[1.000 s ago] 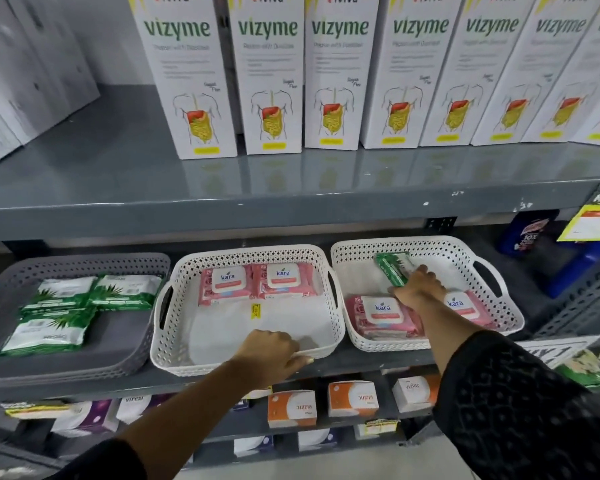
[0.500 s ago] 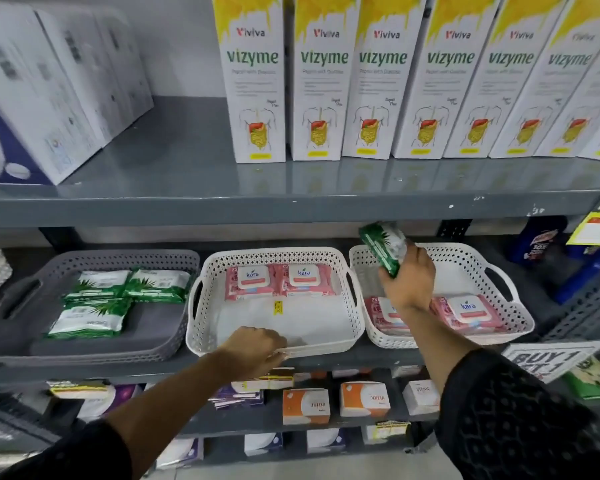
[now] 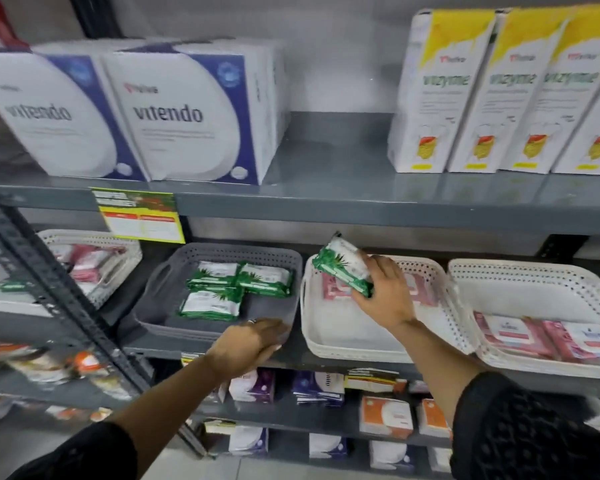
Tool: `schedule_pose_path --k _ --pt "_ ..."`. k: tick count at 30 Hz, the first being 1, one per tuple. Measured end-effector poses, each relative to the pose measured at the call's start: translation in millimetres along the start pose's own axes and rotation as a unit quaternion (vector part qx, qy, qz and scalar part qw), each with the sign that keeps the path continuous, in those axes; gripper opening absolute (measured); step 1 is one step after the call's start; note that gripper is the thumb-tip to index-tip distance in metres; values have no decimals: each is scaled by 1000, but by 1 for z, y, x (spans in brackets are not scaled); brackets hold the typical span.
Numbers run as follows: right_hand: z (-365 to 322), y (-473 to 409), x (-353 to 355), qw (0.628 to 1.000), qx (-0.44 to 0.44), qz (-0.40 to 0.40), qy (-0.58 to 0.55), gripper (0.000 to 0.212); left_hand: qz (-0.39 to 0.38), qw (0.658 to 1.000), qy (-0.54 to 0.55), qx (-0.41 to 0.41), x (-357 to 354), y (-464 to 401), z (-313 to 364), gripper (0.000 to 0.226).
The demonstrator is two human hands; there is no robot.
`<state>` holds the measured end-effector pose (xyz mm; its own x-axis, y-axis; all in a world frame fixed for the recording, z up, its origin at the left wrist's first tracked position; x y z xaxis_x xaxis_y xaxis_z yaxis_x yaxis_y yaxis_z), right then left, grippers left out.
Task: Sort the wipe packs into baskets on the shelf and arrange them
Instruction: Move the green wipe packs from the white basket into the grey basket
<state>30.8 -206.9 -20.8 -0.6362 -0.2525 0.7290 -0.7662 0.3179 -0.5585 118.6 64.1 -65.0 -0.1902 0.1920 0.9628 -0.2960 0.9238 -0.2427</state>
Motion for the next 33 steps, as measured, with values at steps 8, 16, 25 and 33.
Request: schedule_pose_path --k 8,16,25,33 --pt "-86 -38 -92 987 72 -144 -26 51 -136 978 -56 148 -11 57 -88 46" --pt "-112 -45 -155 948 69 -307 44 58 -184 972 -67 126 -17 61 -96 43" --pt "-113 -48 -157 947 36 -318 11 32 -165 979 -53 110 -16 55 -94 44" --pt "-79 -63 -98 984 16 -171 -47 7 0 999 10 32 1 14 -45 37"
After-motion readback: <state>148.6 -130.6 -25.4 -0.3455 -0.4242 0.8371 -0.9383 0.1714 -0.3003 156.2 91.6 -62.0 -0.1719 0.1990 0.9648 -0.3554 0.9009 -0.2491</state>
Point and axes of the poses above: each hand's wrist, its own y-axis away from the middle knuckle, its own x-axis out of the back of the hand, z = x × y, the point moved 5 cm from there along -y, towards the middle knuckle, and after that the axes turned 9 degrees about -y, right-handed, at the moved point
